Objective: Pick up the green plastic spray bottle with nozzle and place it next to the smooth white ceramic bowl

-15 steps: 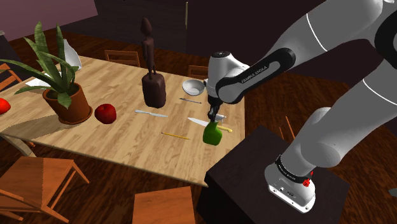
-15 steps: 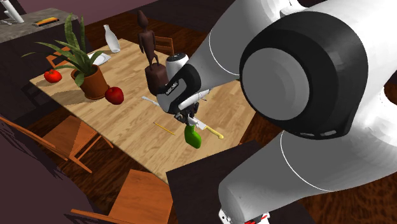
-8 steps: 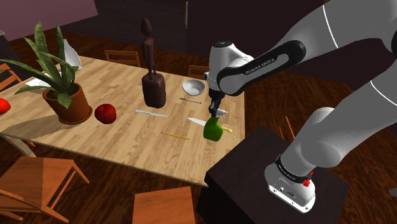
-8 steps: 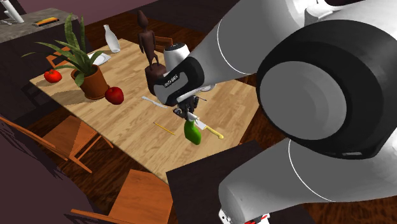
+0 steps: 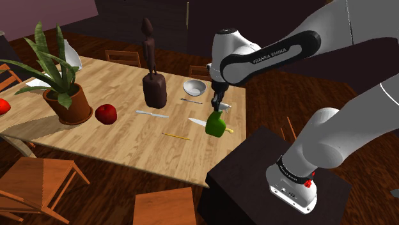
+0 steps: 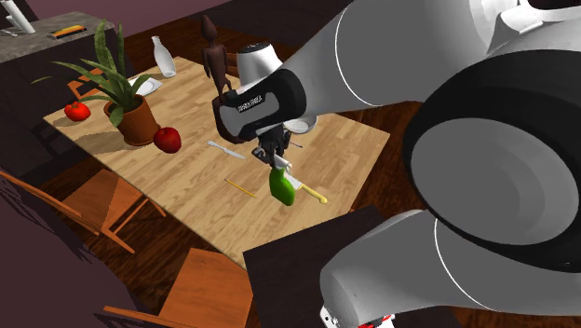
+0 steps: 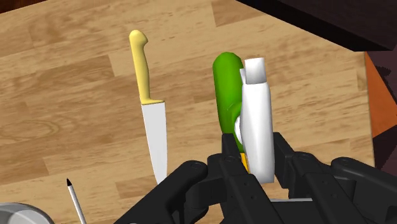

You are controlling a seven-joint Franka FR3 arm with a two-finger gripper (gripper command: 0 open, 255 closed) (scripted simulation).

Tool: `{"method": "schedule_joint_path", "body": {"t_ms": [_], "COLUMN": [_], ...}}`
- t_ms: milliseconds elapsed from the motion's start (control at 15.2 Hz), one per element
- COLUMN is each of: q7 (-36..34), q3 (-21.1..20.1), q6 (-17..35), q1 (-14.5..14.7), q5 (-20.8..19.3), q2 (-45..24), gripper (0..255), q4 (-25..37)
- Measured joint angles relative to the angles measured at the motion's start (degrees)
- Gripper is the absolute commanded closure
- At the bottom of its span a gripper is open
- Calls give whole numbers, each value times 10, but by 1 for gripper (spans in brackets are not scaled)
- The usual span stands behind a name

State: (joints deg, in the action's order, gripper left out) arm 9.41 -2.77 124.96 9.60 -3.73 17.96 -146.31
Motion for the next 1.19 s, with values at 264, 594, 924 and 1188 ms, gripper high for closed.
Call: {"method": "schedule_joint_path", "body": {"t_ms": [264,594,924,1188], "q7": [2,6,9,12], "q3": [0,0,1,2], "q6": [-34,-79,-120,-152], "q1": [1,2,2,2], "q5": [2,5,6,7], "q2": [19,36,53,60], "gripper": [255,255,255,255], "q4": [16,43,67,92]}}
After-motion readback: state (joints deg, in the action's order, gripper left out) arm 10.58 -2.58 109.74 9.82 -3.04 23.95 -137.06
